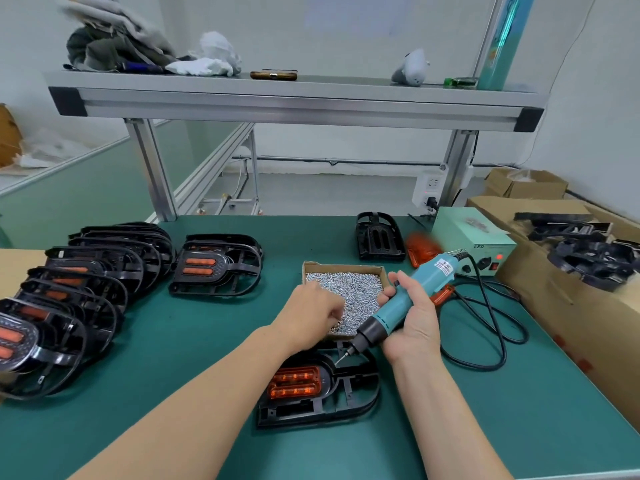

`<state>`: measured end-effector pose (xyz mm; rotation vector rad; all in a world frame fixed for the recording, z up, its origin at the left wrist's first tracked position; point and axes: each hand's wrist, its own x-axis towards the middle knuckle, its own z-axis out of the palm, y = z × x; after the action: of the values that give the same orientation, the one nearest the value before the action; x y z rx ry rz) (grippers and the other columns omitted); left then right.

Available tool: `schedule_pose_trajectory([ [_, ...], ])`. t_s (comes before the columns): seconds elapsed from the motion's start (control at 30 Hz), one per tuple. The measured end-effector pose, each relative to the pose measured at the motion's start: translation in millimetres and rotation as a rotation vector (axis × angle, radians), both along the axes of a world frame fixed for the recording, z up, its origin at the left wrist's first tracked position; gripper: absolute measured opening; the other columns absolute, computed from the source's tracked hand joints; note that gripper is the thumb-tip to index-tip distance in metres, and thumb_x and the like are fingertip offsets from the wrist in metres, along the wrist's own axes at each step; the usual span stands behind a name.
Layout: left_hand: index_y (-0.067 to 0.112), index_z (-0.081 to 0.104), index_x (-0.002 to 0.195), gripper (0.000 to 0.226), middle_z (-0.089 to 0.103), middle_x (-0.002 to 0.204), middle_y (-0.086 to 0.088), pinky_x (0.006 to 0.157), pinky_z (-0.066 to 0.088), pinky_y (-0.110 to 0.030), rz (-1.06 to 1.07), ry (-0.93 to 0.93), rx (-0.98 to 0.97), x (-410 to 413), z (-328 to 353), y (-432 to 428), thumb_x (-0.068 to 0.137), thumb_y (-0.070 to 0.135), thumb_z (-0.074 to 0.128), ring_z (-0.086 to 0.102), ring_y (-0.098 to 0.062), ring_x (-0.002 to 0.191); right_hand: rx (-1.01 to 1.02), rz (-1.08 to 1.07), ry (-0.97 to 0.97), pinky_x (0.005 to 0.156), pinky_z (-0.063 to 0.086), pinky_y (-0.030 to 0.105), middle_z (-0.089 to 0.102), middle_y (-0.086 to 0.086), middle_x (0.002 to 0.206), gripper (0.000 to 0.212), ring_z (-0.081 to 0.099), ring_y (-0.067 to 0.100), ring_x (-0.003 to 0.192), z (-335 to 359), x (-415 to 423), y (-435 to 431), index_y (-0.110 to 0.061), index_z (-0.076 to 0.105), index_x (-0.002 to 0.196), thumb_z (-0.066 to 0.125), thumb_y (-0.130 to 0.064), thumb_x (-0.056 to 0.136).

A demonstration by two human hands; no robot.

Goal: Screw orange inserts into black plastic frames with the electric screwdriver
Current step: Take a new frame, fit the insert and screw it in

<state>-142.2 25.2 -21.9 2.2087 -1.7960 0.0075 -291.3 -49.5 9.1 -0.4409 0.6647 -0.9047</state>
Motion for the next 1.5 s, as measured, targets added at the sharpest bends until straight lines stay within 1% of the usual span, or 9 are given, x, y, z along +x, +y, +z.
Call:
schedule_pose_trajectory([
  [0.23, 0.023, 0.073, 0.096, 0.019, 0.073, 0.100, 0.006, 0.092, 0.043, -0.034, -0.005, -0.003, 0.123, -1.2, 5.2, -7.0, 0.092, 0.010, 0.059, 0.050, -0.019, 0.104, 0.009, 0.026, -0.003, 0.050, 0.045, 0.019, 0.056, 0.000, 0.066, 0.009, 0.050, 0.010, 0.054, -2.0, -4.6, 0.5, -0.010, 0.063, 0.087, 0.070, -0.016, 0.088],
  [0.43, 0.022, 0.066, 0.087, 0.010, 0.069, 0.092, 0.005, 0.080, 0.037, -0.033, 0.043, 0.012, -0.014, -8.4, 4.4, -2.7, 0.090, 0.019, 0.057, 0.046, -0.020, 0.095, 0.027, 0.009, -0.024, 0.047, 0.047, 0.018, 0.057, 0.002, 0.070, 0.008, 0.051, 0.010, 0.053, -1.8, -3.2, 2.5, -0.009, 0.063, 0.088, 0.070, -0.013, 0.088],
  [0.6, 0.024, 0.058, 0.076, 0.017, 0.066, 0.077, 0.008, 0.068, 0.049, -0.023, 0.181, 0.548, -0.250, -15.5, 17.7, 14.9, 0.083, 0.008, 0.060, 0.060, -0.011, 0.075, 0.029, 0.012, -0.023, 0.047, 0.048, 0.018, 0.057, 0.001, 0.068, 0.009, 0.052, 0.009, 0.053, -2.1, -2.4, 4.3, -0.010, 0.064, 0.087, 0.072, -0.014, 0.087],
  [0.77, 0.027, 0.062, 0.073, 0.022, 0.073, 0.077, 0.001, 0.070, 0.055, -0.029, 0.182, 0.907, -0.379, -25.3, 26.5, 45.8, 0.077, 0.005, 0.062, 0.067, -0.020, 0.074, 0.035, 0.016, -0.023, 0.047, 0.047, 0.017, 0.056, 0.000, 0.065, 0.010, 0.052, 0.008, 0.051, -0.7, -2.5, 9.4, -0.011, 0.064, 0.085, 0.072, -0.016, 0.087],
  [0.87, 0.024, 0.069, 0.073, 0.023, 0.072, 0.074, -0.001, 0.067, 0.053, -0.021, 0.188, 1.037, -0.425, -30.9, 25.4, 68.0, 0.077, 0.003, 0.060, 0.063, -0.011, 0.071, 0.050, 0.013, -0.020, 0.046, 0.047, 0.017, 0.057, 0.000, 0.066, 0.010, 0.052, 0.008, 0.051, 1.1, -0.4, 13.1, -0.012, 0.064, 0.086, 0.072, -0.017, 0.086],
  [1.17, 0.033, 0.081, 0.086, 0.031, 0.075, 0.079, 0.009, 0.070, 0.048, -0.013, 0.228, 1.098, -0.330, -47.3, 20.7, 105.6, 0.089, 0.005, 0.068, 0.066, 0.000, 0.073, 0.078, -0.020, -0.071, 0.044, 0.048, 0.017, 0.061, -0.001, 0.065, 0.010, 0.054, 0.007, 0.047, 4.1, 8.3, 22.8, -0.011, 0.062, 0.087, 0.072, -0.011, 0.085],
  [1.27, 0.026, 0.078, 0.095, 0.024, 0.073, 0.079, 0.005, 0.074, 0.051, -0.021, 0.230, 1.080, -0.321, -47.6, 20.3, 112.0, 0.089, 0.004, 0.068, 0.065, -0.006, 0.074, 0.090, -0.019, -0.076, 0.043, 0.047, 0.017, 0.058, -0.001, 0.063, 0.011, 0.053, 0.007, 0.046, 3.6, 10.2, 24.6, -0.011, 0.062, 0.088, 0.072, -0.012, 0.084],
  [1.33, 0.023, 0.074, 0.091, 0.019, 0.072, 0.077, -0.004, 0.074, 0.050, -0.029, 0.244, 1.096, -0.323, -49.6, 19.4, 115.1, 0.088, 0.004, 0.071, 0.062, -0.009, 0.070, 0.091, -0.026, -0.074, 0.042, 0.047, 0.017, 0.058, -0.001, 0.060, 0.011, 0.053, 0.007, 0.044, 3.4, 11.1, 25.6, -0.011, 0.061, 0.086, 0.072, -0.011, 0.084],
  [1.5, 0.023, 0.076, 0.078, 0.020, 0.072, 0.072, -0.002, 0.063, 0.047, -0.018, 0.281, 1.168, -0.352, -55.3, 18.6, 119.2, 0.083, 0.004, 0.075, 0.061, -0.007, 0.065, 0.083, -0.044, -0.070, 0.040, 0.046, 0.017, 0.060, -0.002, 0.056, 0.011, 0.053, 0.006, 0.041, 4.7, 13.4, 30.9, -0.011, 0.061, 0.082, 0.072, -0.010, 0.084],
])
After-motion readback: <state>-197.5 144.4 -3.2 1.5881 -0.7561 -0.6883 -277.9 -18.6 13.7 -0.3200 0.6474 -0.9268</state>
